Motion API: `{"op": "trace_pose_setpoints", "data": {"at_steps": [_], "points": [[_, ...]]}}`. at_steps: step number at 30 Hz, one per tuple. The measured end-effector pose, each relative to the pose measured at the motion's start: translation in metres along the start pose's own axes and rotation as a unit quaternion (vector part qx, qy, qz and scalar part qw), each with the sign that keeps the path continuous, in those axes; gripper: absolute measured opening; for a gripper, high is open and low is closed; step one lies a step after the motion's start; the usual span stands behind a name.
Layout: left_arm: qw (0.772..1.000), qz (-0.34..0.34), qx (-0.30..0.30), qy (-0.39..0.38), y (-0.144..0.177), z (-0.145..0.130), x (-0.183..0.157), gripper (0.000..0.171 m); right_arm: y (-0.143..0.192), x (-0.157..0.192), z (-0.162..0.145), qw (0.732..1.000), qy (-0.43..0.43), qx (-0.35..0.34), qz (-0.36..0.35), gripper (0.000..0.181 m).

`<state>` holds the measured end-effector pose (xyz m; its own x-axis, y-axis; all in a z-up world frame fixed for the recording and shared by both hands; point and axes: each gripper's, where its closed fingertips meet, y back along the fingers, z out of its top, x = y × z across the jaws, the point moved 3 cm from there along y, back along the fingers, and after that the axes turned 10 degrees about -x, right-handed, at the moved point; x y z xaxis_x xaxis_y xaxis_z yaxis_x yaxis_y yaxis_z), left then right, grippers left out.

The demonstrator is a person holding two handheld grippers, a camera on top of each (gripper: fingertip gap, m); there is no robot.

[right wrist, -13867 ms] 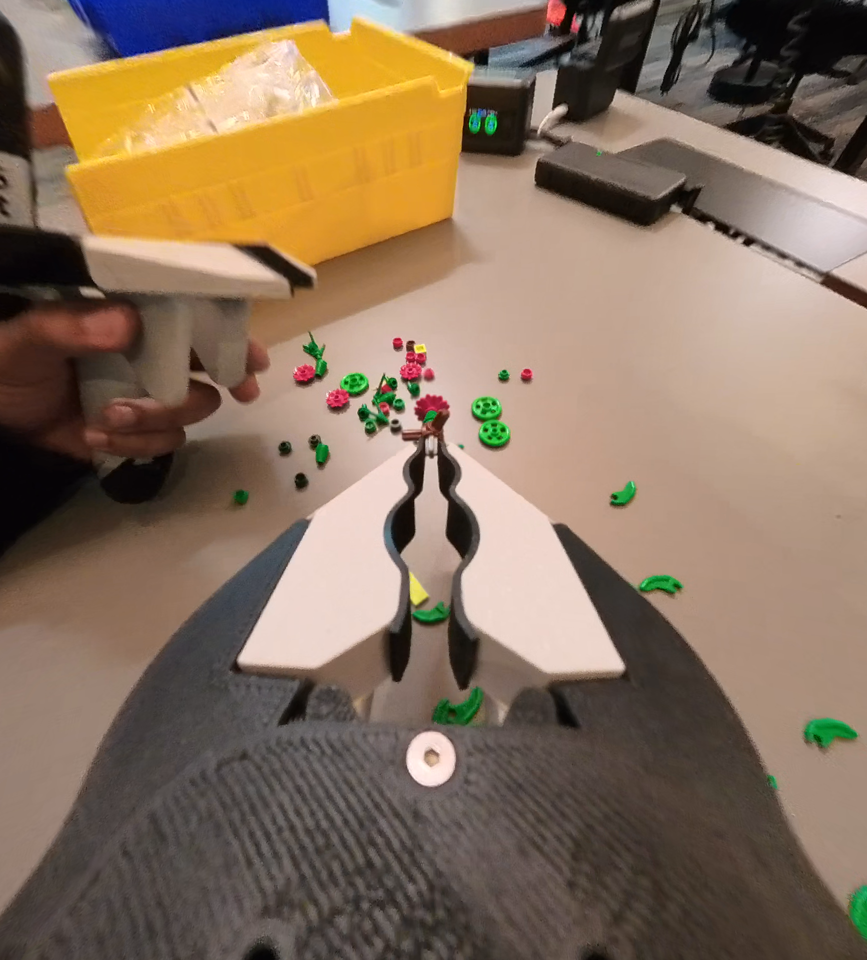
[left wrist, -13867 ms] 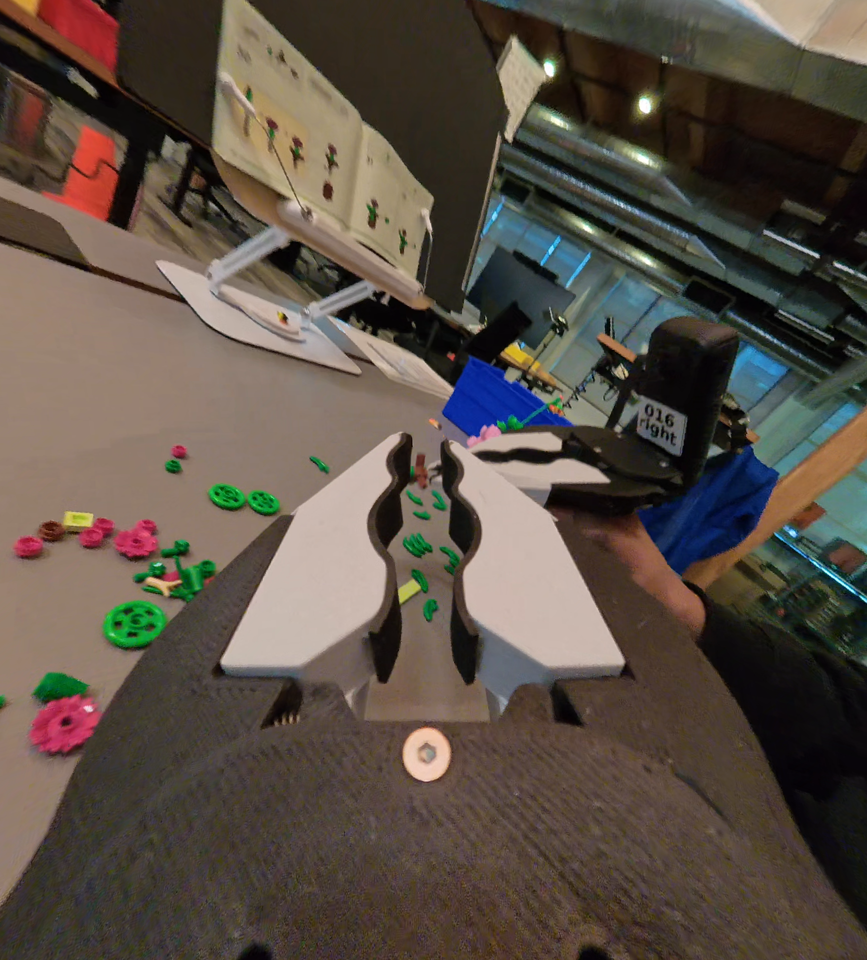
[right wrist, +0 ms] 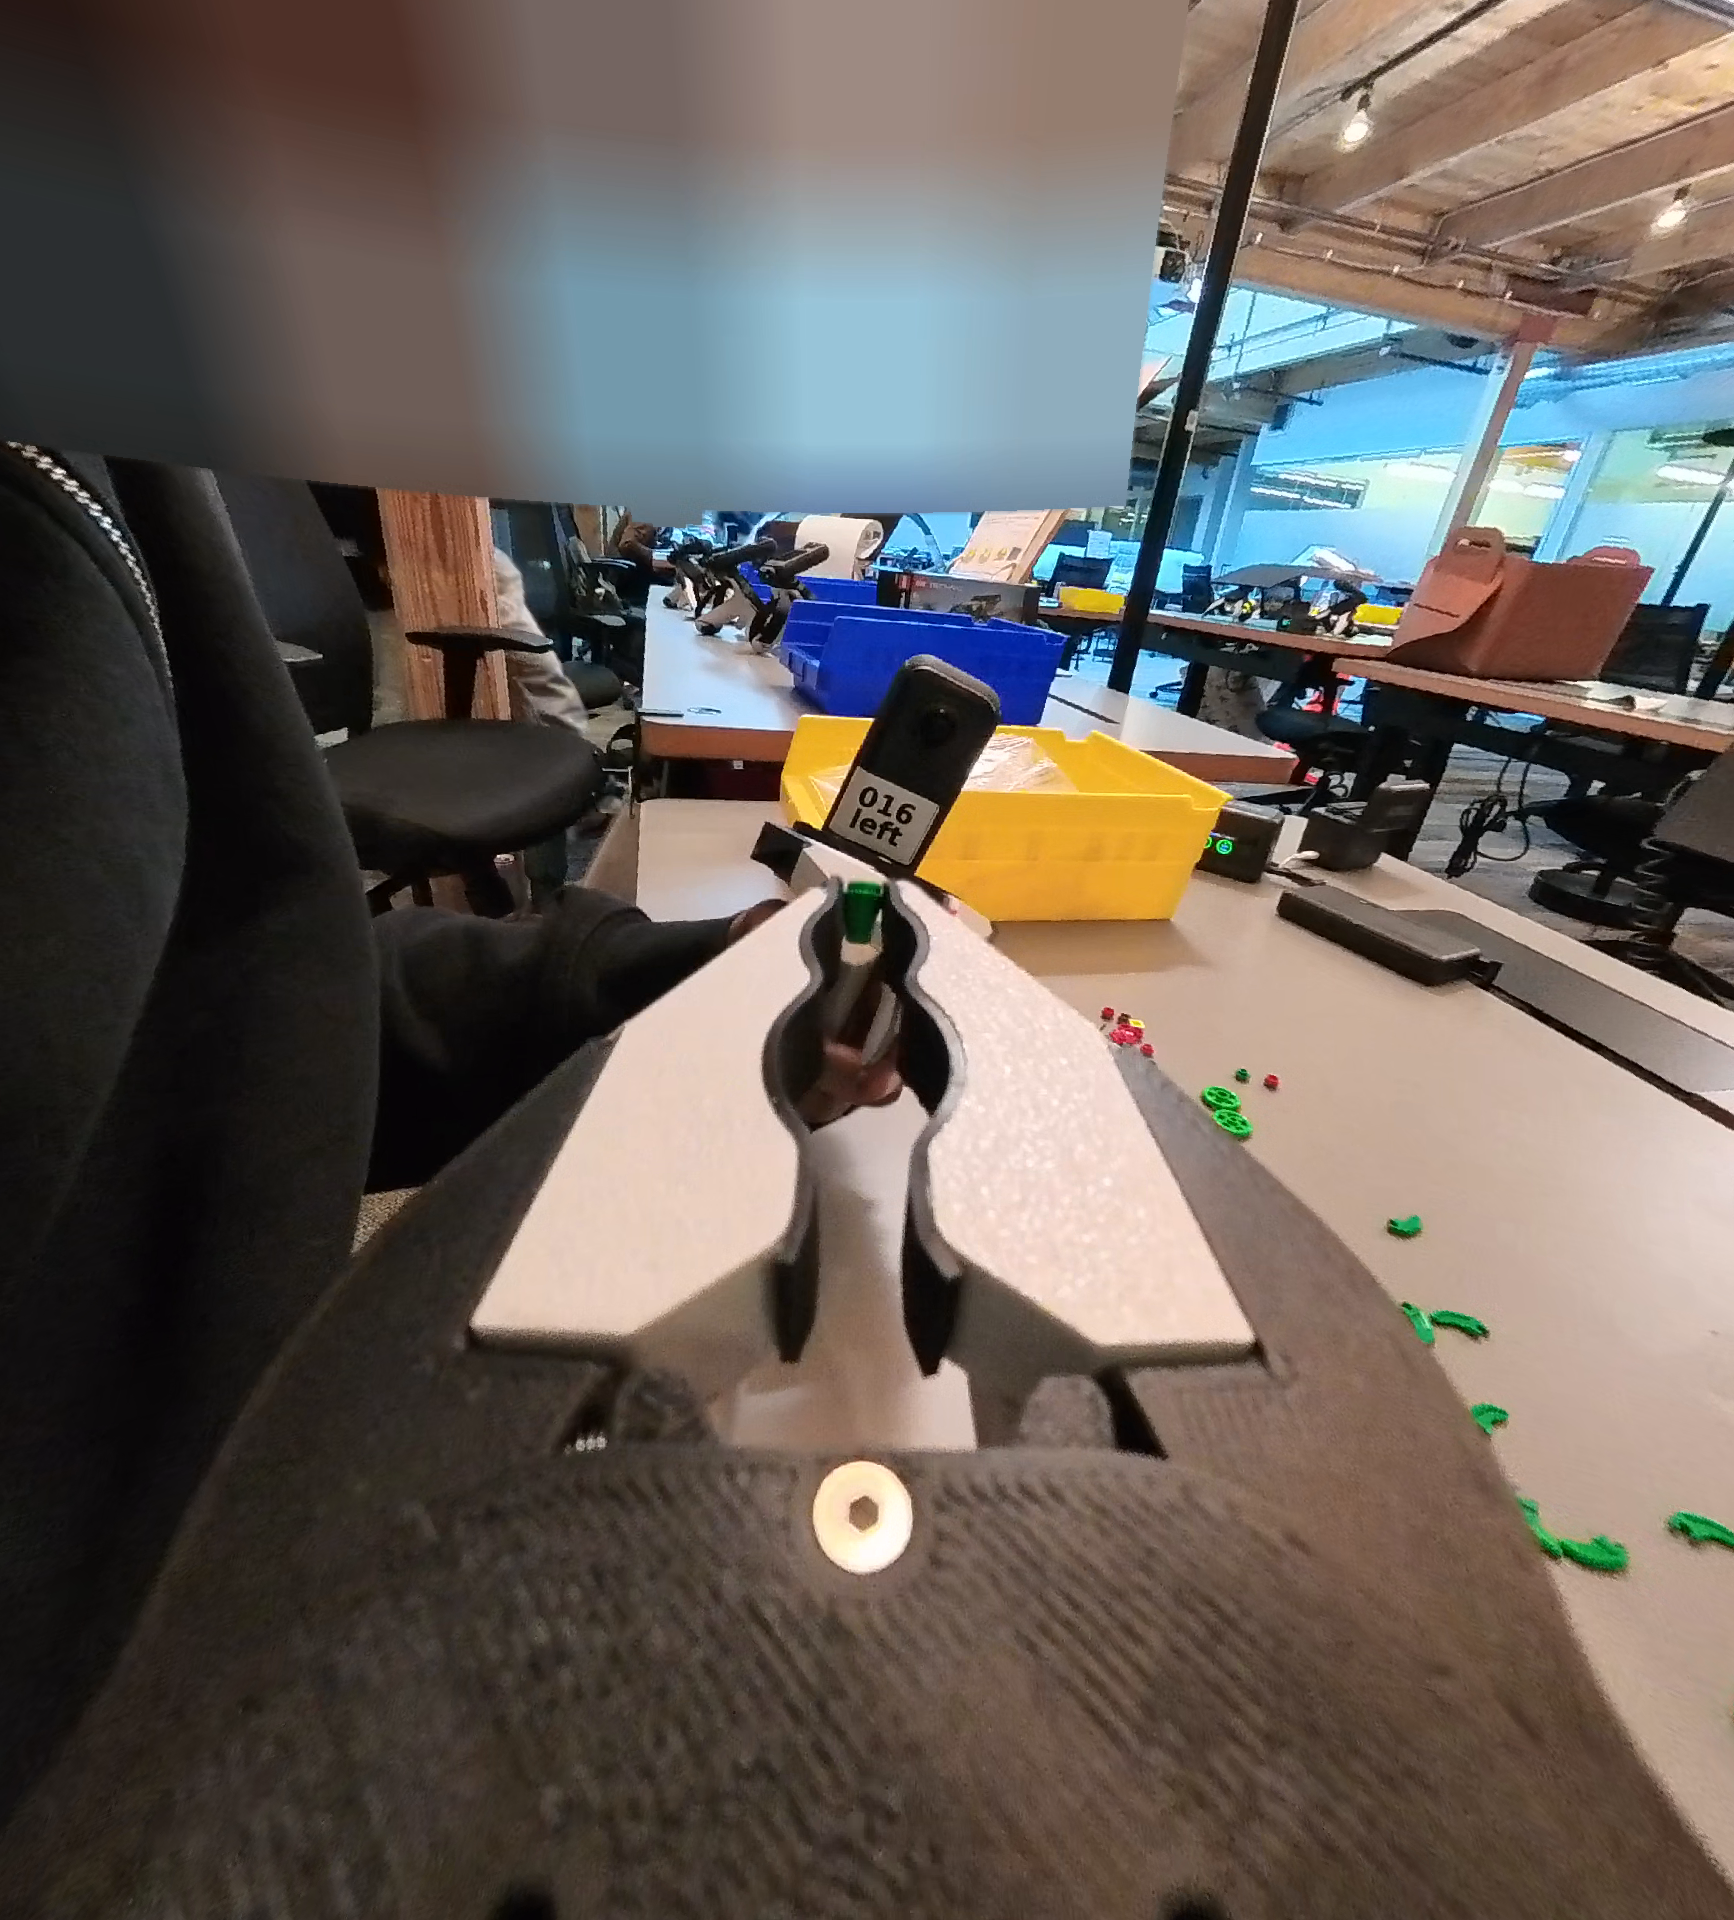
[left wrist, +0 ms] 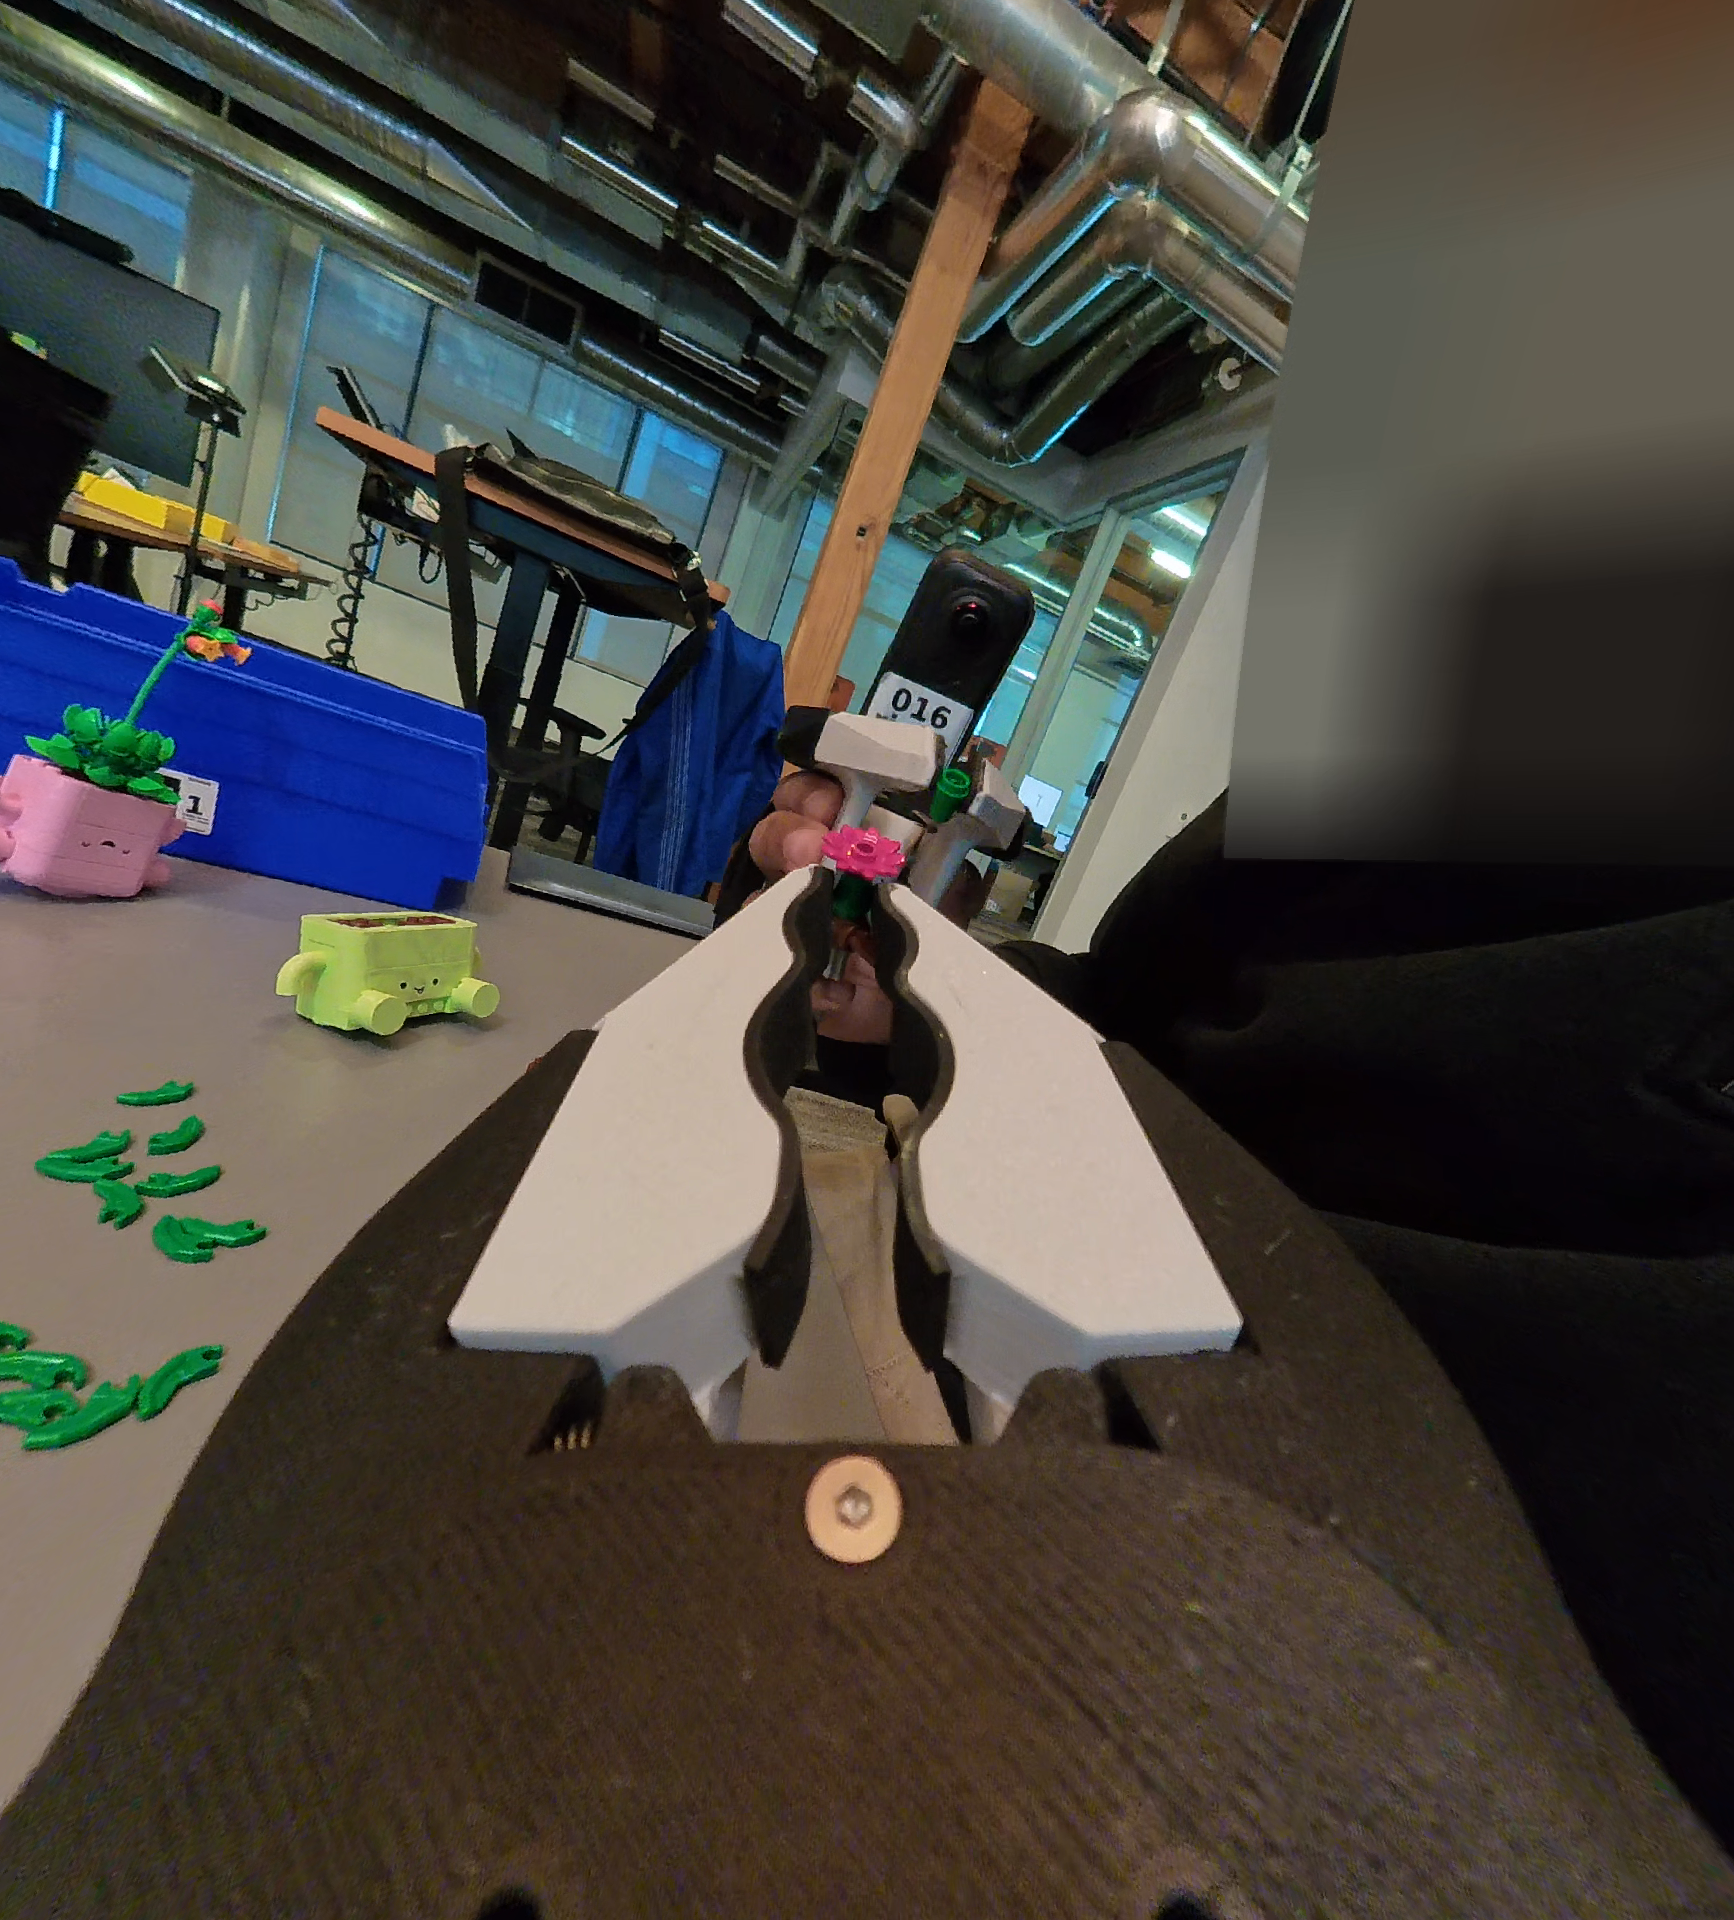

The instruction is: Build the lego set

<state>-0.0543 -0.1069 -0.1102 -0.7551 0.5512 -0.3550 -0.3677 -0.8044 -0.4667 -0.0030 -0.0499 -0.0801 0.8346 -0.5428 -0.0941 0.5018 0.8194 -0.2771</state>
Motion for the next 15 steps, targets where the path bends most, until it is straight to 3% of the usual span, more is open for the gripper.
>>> {"op": "trace_pose_setpoints", "data": {"at_steps": [15], "points": [[1.000,0.001,0.003,-0.002,-0.0005,-0.0009,0.0003,0.003,-0.0009,-0.0024,-0.0092,0.999,-0.014,0.032,0.000,0.004]]}}
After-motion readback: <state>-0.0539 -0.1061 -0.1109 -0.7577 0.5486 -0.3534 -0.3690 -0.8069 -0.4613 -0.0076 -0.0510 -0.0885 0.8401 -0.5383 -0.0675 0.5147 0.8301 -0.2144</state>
